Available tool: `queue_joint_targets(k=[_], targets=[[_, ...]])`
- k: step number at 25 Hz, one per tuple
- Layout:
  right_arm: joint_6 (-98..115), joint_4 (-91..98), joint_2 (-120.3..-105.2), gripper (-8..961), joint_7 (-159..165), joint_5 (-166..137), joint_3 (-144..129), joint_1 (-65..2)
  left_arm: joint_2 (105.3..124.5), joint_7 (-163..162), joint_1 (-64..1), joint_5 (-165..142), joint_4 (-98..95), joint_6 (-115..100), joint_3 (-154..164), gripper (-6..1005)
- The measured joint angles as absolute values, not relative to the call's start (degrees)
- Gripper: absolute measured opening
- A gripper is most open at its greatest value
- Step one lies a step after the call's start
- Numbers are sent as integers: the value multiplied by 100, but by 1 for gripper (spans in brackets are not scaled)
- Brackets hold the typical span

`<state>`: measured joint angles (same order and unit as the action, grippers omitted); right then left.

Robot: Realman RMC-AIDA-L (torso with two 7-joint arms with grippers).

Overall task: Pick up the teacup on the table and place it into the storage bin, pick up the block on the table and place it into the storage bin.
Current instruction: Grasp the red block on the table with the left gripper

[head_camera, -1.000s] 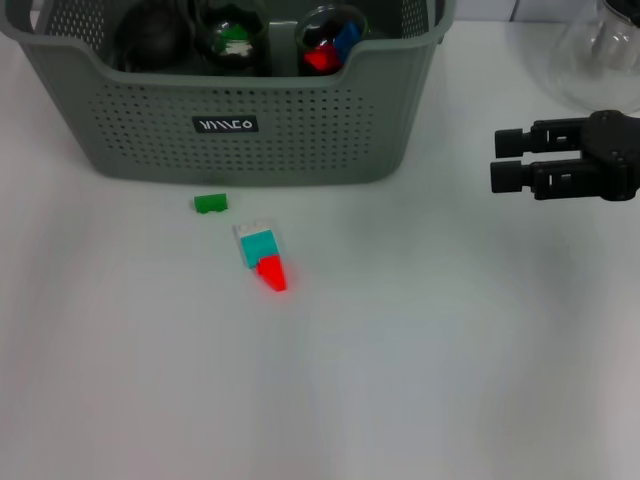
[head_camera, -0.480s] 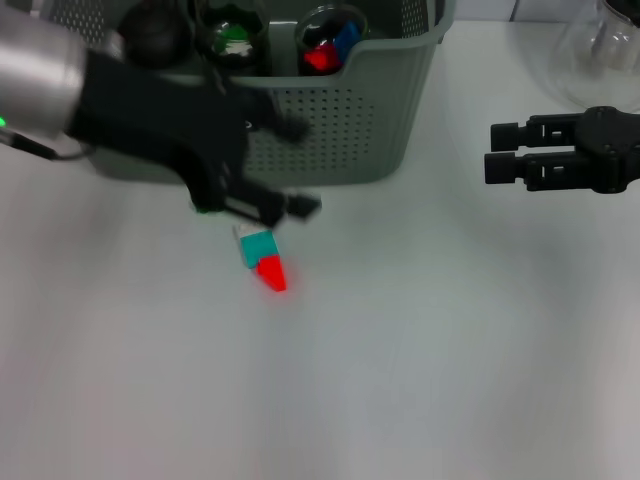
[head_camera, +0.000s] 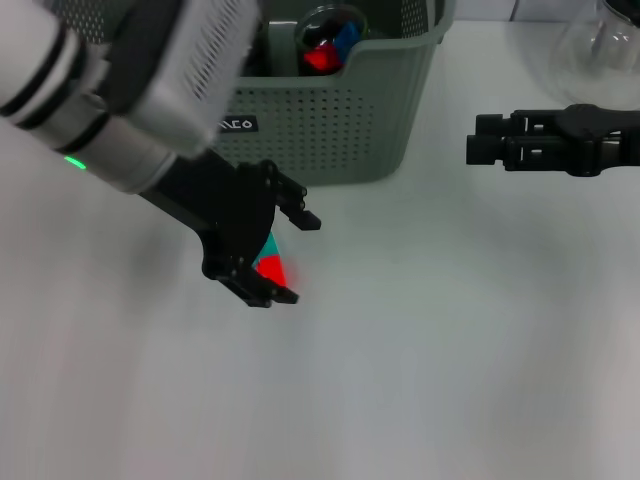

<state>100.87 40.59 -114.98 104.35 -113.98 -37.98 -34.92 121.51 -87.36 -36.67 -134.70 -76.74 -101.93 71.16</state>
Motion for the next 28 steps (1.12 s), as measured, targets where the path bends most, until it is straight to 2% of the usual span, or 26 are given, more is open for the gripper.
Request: queue_joint_targets(k=[2,8,11,28], targets=[[10036,3977,-11522,705,10408,-11398,-3769,-3502,12145,-8454,-3756,-13737,-7667,-10106,7340,767],[9890,3919,-11667,705,10377,-11399,-3669,-3489,12369,-7378,-4038,-14591,-7664,-9915,7682,767],[9818,3842,-11717,705,10355,-11399,-3612,-3477,12419,-6932,-4113,-14791,-7462,-9585,7983,766],[9736,3630,-11797,705,10121,-11263,-3446,-3400,12373,-6520,-4687,-15518,-6226,-8322,9582,767]])
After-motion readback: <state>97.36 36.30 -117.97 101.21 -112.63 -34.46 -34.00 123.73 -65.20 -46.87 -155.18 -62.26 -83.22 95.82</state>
